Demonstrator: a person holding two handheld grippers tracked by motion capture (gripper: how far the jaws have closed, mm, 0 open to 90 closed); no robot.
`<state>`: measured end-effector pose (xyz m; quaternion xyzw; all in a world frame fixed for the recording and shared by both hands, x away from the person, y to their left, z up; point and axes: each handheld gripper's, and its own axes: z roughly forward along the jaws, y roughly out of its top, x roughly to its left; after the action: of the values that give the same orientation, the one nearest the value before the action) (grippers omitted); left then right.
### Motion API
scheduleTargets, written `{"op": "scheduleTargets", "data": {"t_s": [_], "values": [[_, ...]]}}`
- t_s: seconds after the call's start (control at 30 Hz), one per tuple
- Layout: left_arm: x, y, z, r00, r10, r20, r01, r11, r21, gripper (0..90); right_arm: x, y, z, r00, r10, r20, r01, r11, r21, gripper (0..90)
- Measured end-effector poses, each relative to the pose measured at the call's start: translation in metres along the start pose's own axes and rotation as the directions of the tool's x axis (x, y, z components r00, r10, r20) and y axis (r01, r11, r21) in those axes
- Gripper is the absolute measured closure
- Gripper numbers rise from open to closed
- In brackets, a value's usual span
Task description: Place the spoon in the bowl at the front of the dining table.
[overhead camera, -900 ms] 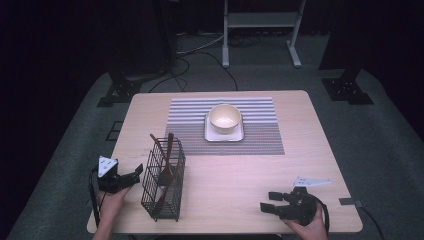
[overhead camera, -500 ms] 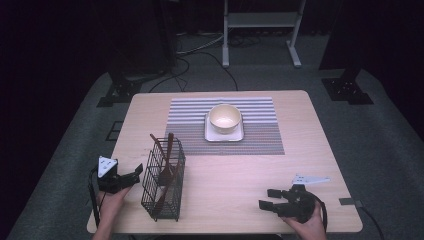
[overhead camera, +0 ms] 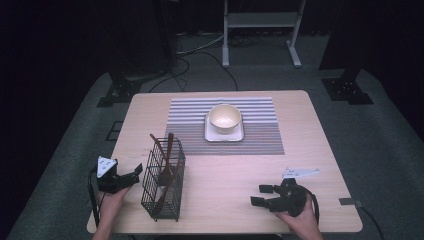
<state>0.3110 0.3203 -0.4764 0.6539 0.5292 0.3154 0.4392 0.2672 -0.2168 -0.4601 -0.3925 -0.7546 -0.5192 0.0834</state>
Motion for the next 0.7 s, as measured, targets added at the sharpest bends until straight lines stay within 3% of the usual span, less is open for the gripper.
{"op": "scheduleTargets", "data": {"t_s": [0.7], "values": [[0.000,0.000,-0.001,1.0000,0.000,0.000,0.000,1.0000,-0.001,0.0,0.022,0.034,0.015,0.9970,-0.065,-0.042,0.068,0.996,0.058,20.0]]}}
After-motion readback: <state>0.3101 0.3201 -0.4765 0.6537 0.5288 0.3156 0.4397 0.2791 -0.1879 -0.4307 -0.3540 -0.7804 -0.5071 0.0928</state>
